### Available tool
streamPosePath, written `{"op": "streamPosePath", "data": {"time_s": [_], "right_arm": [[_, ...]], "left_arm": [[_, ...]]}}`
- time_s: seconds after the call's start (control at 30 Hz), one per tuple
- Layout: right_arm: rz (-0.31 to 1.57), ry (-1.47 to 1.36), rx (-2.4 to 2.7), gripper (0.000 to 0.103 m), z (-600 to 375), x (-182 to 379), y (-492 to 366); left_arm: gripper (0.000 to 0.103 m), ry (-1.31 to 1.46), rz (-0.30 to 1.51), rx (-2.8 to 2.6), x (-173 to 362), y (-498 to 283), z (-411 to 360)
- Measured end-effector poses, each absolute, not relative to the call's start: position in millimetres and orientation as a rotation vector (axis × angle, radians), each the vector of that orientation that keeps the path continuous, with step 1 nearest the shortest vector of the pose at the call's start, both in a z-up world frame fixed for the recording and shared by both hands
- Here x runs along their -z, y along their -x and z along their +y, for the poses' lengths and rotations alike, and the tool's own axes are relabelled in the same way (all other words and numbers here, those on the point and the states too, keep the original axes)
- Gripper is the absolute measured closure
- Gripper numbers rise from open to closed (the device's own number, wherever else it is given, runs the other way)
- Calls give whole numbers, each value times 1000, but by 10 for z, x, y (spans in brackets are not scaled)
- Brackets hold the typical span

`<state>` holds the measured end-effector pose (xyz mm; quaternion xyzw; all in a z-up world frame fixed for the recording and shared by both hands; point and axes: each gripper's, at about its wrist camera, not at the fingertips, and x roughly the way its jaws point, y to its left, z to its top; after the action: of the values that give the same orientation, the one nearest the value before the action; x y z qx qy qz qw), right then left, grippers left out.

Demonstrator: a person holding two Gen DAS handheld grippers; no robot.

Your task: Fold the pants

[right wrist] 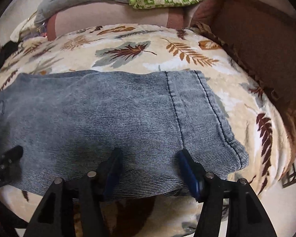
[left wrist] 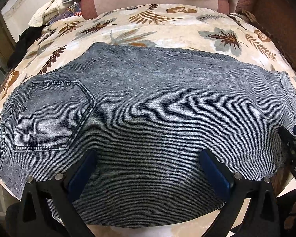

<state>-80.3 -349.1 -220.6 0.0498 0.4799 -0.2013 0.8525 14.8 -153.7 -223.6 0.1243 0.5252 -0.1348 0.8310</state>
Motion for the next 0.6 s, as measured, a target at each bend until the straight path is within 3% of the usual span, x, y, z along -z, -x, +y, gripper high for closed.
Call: {"op": "streamPosePath", "data": {"time_s": [0.13, 0.27, 0.37, 0.6], "right_arm": [[979, -249, 354, 37, -3673, 2094, 890], [811, -406, 320, 37, -3933, 1821, 1180], [709, -543, 312, 28, -4203, 1682, 1426], [744, -793, 272, 27, -4765, 1783, 1667]], "left_arm": [[0, -258, 1163, 274, 2205, -187, -1542], [0, -252, 1172, 264, 2068, -159, -1534], [0, -262, 1096, 280, 1857, -69, -1602], [0, -347, 981, 384, 1549, 168, -1927]]}}
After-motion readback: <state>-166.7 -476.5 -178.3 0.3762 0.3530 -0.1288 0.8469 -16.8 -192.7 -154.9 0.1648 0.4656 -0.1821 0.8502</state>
